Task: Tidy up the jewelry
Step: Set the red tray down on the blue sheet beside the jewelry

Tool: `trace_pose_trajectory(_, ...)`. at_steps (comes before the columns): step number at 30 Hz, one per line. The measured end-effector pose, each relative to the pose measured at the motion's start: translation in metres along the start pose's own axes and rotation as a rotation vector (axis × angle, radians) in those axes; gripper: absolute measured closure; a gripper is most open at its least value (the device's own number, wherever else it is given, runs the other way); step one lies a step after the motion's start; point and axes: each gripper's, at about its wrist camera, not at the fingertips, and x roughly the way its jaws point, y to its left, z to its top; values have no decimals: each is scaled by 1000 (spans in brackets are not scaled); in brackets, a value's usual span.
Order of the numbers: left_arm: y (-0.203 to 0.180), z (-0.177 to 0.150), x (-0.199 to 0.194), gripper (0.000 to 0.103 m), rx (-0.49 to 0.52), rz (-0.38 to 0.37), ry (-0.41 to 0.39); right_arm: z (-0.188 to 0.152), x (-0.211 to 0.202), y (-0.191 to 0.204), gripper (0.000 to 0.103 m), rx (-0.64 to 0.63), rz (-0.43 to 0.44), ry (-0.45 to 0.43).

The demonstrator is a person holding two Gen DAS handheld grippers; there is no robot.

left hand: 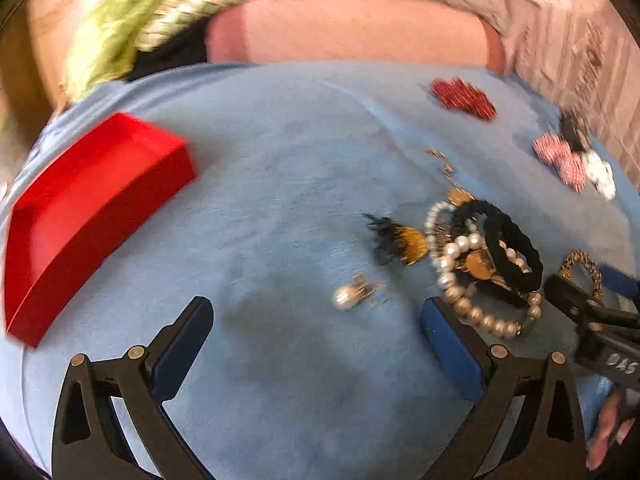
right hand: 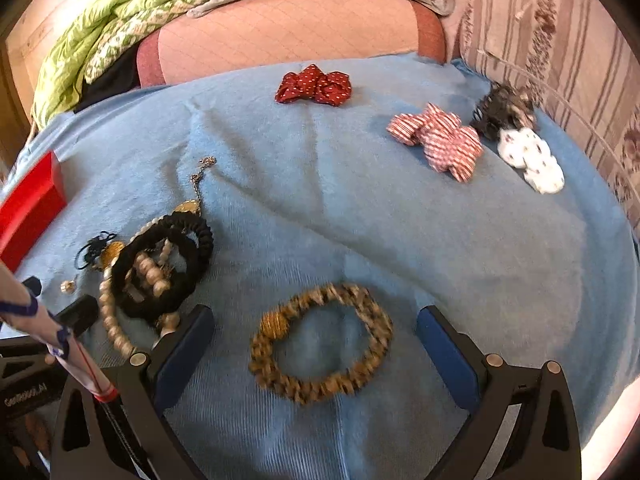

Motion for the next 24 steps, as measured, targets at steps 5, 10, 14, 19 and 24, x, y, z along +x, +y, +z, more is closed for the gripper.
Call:
trace_pose_trajectory(5, 9, -19, -77, 0, -12, 40, -219, -16, -40, -13, 0, 32, 33, -61)
trace_pose_trajectory(10, 20, -45, -142, 0, -39, 74, -367, -40, -96, -4, 0, -69, 15, -203)
trace_pose_trajectory(14, 23, -60, -156, 0, -30, 57, -328, -60, -128, -2, 0, -67, 87, -307)
trace_pose_trajectory(19, 12, -73, -154, 0, 59, 105, -276, -67, -138, 9, 0, -80, 152, -269)
trace_pose_trajectory(24, 16, -74, -155, 0, 44, 130, -278, -68, -140, 11, 0, -60, 202, -252)
